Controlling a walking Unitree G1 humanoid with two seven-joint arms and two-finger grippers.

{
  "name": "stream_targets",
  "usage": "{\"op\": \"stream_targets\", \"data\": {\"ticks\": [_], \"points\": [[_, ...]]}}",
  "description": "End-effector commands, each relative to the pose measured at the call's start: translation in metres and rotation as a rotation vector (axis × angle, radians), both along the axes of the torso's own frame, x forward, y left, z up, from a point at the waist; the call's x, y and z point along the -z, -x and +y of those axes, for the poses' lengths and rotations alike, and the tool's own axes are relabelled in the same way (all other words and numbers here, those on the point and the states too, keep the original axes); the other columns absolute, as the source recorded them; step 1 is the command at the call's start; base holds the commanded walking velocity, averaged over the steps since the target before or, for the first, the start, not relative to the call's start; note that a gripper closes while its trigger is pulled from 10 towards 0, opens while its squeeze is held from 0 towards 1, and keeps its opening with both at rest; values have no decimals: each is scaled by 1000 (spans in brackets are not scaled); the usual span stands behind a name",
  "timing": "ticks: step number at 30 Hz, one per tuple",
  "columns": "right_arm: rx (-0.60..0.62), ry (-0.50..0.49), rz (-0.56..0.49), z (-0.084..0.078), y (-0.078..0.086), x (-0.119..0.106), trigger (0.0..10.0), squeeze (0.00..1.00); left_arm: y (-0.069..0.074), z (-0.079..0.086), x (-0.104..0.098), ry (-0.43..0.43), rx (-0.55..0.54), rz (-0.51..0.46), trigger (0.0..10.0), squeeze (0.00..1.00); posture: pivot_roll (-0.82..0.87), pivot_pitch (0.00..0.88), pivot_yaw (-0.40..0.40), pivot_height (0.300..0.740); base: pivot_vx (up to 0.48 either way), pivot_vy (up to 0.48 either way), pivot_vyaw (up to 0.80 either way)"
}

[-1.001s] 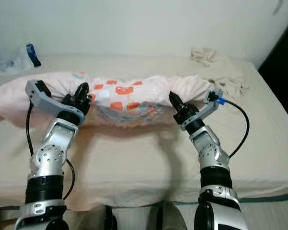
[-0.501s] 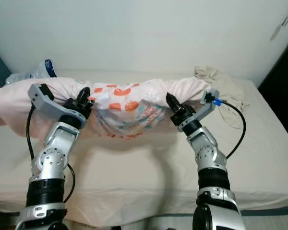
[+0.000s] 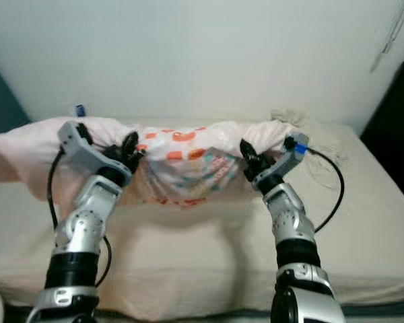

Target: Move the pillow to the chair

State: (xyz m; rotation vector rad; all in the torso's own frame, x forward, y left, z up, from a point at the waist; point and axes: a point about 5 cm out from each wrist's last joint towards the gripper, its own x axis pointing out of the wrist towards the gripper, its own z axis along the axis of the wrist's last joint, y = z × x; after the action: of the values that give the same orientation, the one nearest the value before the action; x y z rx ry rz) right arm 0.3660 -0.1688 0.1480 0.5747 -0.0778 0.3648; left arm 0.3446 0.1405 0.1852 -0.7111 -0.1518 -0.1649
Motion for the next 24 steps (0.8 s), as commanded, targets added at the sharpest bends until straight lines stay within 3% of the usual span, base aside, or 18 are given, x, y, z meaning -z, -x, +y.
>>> {"op": "stream_targets", "data": {"ticks": [1, 9, 18, 24], "points": [[12, 27, -2, 2, -1, 0, 10000, 0, 0, -9, -7, -35, 43, -56, 10000, 0, -40, 0, 10, 740, 0, 0, 0], [90, 68, 7, -3, -3, 3, 10000, 0, 0, -15, -2, -99, 55, -50, 10000, 0, -44, 0, 17, 740, 0, 0, 0], [36, -23, -20, -4, 1, 4, 10000, 0, -1, -18, 0, -143, 58, -56, 10000, 0, -41, 0, 24, 740, 0, 0, 0], [-8, -23, -33, 2, 3, 5, 10000, 0, 0, -20, 5, -162, 67, -45, 10000, 0, -41, 0, 26, 740, 0, 0, 739]]}}
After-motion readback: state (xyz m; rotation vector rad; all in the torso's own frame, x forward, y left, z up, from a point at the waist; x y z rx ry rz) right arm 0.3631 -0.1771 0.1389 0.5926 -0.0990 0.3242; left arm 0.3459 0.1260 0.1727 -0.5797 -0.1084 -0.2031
